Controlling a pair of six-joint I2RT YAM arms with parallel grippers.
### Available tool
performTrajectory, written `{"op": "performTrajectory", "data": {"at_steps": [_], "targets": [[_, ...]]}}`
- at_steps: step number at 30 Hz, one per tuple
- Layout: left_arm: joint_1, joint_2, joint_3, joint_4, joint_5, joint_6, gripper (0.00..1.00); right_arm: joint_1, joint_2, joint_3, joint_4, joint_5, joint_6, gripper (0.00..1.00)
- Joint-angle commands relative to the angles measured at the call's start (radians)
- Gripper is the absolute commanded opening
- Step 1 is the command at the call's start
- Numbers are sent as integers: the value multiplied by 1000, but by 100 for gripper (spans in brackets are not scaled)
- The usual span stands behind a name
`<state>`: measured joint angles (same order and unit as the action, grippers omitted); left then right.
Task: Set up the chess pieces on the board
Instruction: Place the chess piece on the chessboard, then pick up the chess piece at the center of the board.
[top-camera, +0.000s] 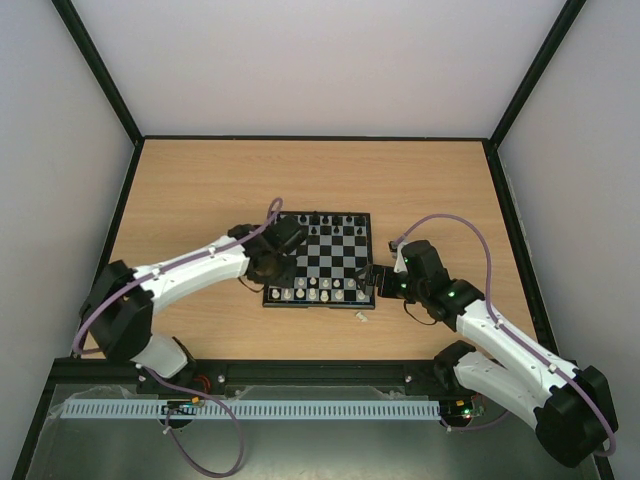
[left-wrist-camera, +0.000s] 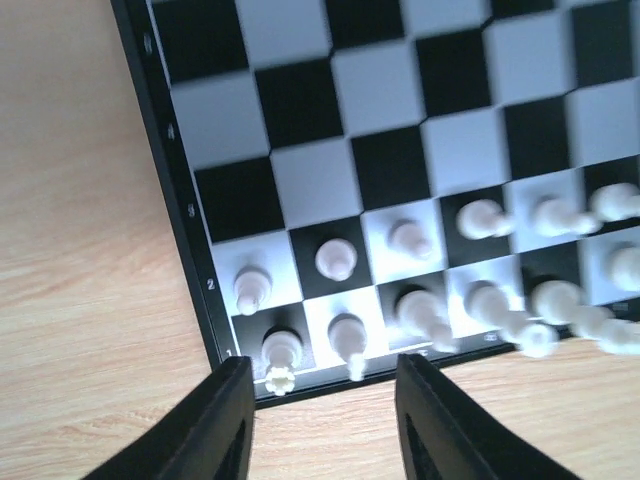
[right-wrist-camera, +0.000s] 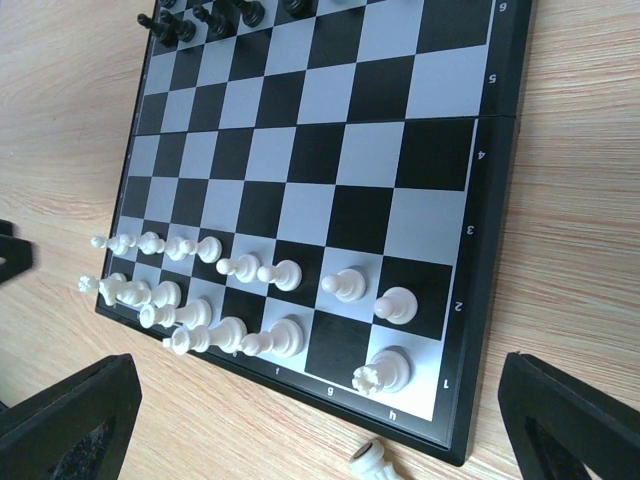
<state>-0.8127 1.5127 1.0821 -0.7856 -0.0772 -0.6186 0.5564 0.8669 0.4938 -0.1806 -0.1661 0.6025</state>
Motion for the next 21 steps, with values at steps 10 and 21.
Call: {"op": "performTrajectory", "data": {"at_steps": [10,21], "targets": [[6,-248,105,10,-28,100,74,-3,4,11,-51,106,21,98],[5,-301,33,173,-4,116,99,-3,-1,16,-55,171,26,99]]}}
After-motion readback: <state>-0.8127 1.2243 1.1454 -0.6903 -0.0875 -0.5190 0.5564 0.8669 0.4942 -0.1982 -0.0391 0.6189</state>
